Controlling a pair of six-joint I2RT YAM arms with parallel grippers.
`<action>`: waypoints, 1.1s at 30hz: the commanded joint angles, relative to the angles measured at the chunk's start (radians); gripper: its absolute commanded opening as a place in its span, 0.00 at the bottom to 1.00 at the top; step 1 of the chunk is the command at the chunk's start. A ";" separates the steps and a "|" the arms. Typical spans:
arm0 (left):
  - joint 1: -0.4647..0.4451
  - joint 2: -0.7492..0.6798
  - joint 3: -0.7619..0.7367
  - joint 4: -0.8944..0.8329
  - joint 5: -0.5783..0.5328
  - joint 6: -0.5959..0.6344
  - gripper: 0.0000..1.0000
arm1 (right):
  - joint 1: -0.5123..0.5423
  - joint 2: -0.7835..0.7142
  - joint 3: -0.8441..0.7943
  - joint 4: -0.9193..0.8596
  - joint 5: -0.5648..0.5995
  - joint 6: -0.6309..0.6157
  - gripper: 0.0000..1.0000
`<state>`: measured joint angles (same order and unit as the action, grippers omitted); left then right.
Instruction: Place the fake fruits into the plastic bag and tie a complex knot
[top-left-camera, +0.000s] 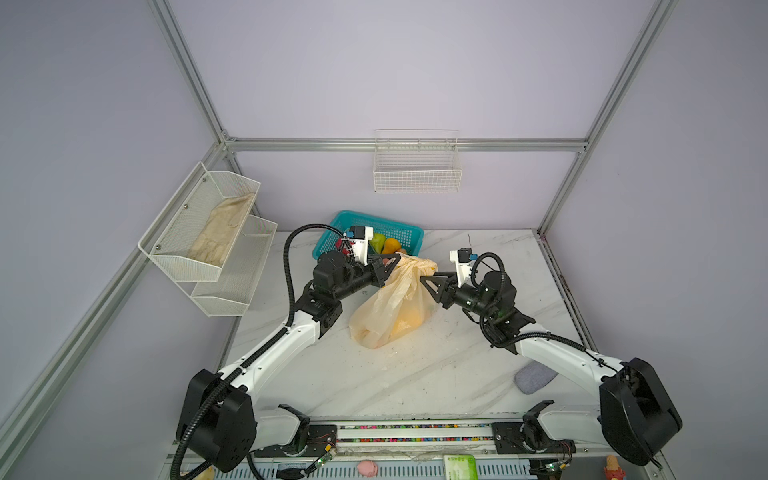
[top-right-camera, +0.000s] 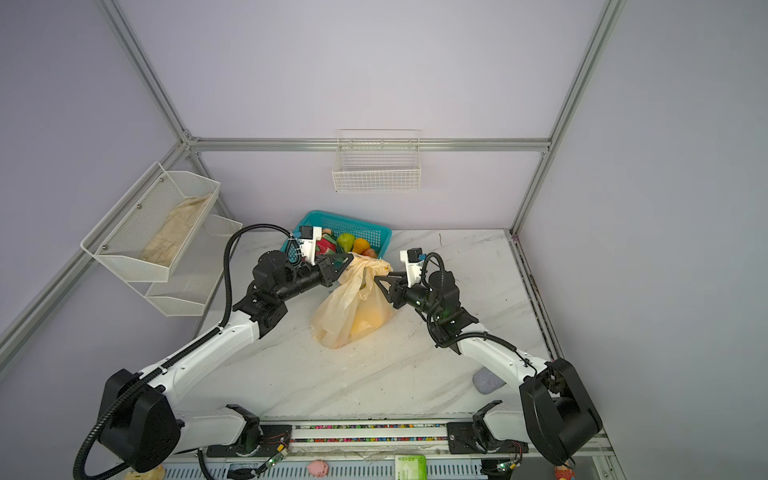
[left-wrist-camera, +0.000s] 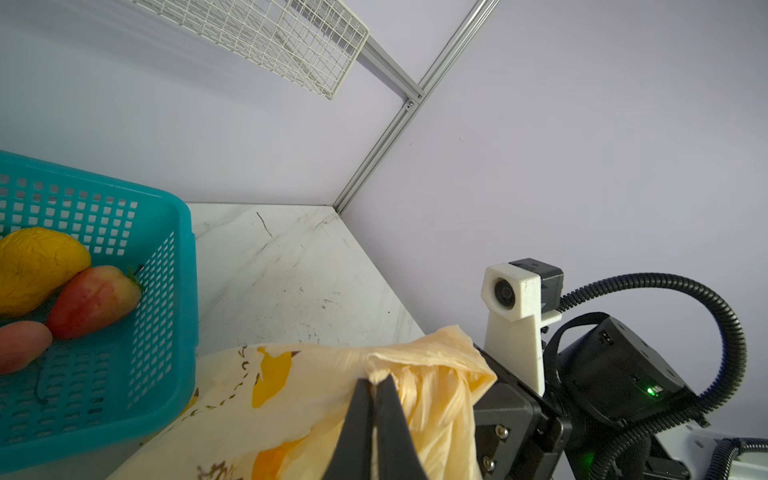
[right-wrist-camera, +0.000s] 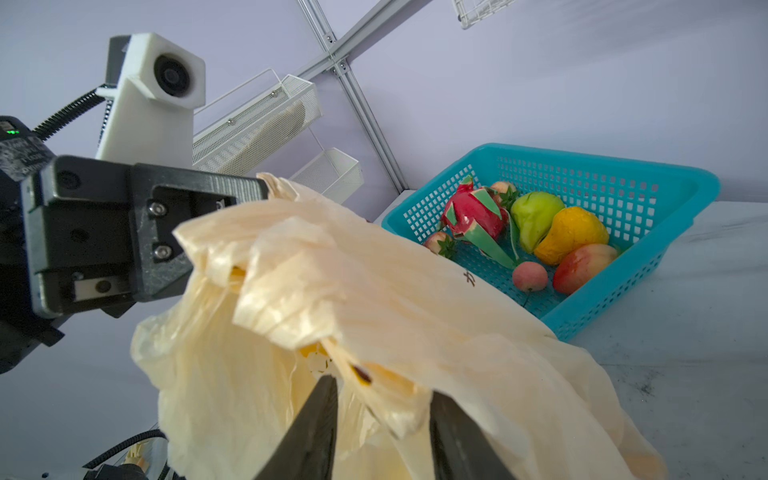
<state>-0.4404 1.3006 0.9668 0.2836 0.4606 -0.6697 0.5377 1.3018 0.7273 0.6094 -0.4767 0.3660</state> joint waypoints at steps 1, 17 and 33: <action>0.005 -0.009 -0.027 0.060 0.012 0.006 0.00 | 0.001 0.001 0.031 0.043 0.024 0.003 0.36; 0.005 -0.045 -0.034 0.044 -0.031 0.021 0.00 | -0.030 -0.067 0.010 -0.118 0.051 -0.033 0.00; 0.041 -0.119 -0.020 -0.094 -0.124 0.108 0.00 | -0.123 -0.077 0.037 -0.468 -0.046 -0.129 0.00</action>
<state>-0.4263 1.2263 0.9668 0.1772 0.3801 -0.5983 0.4332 1.2098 0.7422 0.2340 -0.5152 0.2630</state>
